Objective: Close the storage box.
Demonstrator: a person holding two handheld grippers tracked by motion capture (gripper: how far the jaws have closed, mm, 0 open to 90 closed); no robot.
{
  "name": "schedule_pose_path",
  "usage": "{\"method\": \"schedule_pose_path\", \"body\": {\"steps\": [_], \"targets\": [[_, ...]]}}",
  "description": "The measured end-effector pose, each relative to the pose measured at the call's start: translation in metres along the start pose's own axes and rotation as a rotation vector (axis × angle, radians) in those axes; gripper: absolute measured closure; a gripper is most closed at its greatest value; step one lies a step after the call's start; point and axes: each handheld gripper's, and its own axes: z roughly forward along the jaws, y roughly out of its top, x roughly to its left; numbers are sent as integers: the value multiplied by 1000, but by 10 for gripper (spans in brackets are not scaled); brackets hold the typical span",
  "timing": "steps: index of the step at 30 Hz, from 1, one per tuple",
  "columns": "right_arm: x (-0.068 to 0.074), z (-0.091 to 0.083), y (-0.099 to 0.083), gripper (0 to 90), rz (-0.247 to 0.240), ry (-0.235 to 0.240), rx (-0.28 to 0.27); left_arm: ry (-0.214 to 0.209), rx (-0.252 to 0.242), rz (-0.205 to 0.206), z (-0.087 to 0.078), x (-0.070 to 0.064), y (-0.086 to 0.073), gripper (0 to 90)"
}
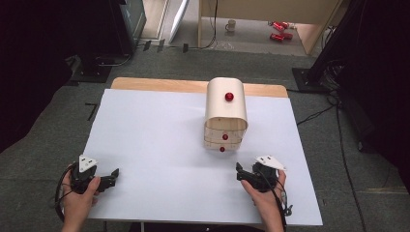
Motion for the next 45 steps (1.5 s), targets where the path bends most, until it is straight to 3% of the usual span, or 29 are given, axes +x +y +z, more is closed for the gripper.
{"method": "schedule_pose_path", "body": {"steps": [8,16,30,35,41,45], "targets": [[-33,-12,-9,130,19,-57,28,1,-1,0,0,0,0,56],[-54,-21,-16,36,5,-99,70,1,-1,0,0,0,0,56],[-94,-36,-37,30,-6,-164,119,1,-3,0,0,0,0,57],[-102,-39,-44,17,-13,-150,123,2,-2,1,0,0,0,57],[-106,-39,-50,6,-51,-123,76,1,0,1,0,0,0,57],[-107,-39,-52,7,-51,-117,58,1,1,0,0,0,0,57]]}}
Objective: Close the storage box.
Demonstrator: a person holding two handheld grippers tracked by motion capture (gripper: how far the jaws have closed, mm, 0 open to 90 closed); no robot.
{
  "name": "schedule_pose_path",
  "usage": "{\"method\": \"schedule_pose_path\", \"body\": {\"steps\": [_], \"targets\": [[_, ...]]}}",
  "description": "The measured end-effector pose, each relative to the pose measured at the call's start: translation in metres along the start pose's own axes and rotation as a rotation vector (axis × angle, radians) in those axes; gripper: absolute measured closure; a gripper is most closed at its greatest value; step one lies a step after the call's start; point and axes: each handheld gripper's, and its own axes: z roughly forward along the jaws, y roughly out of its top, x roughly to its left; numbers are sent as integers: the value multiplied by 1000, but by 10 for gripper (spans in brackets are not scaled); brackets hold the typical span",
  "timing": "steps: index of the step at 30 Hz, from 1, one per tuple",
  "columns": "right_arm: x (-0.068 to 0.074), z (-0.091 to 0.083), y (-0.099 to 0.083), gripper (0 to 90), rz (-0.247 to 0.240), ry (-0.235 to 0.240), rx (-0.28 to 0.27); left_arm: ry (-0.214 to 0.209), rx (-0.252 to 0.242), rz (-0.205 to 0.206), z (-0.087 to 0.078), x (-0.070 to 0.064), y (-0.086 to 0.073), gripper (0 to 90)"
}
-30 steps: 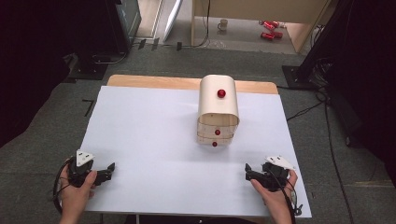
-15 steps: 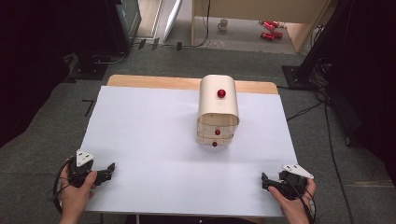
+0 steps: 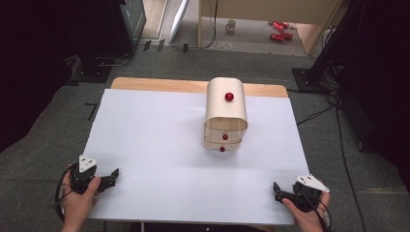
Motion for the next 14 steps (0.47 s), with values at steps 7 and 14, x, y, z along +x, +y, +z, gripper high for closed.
{"method": "schedule_pose_path", "body": {"steps": [7,14], "targets": [[0,0,-1,8,2,-1,0,1,0,0,0,0,0,56],[0,0,-1,7,3,-2,0,1,0,0,0,0,0,56]]}}
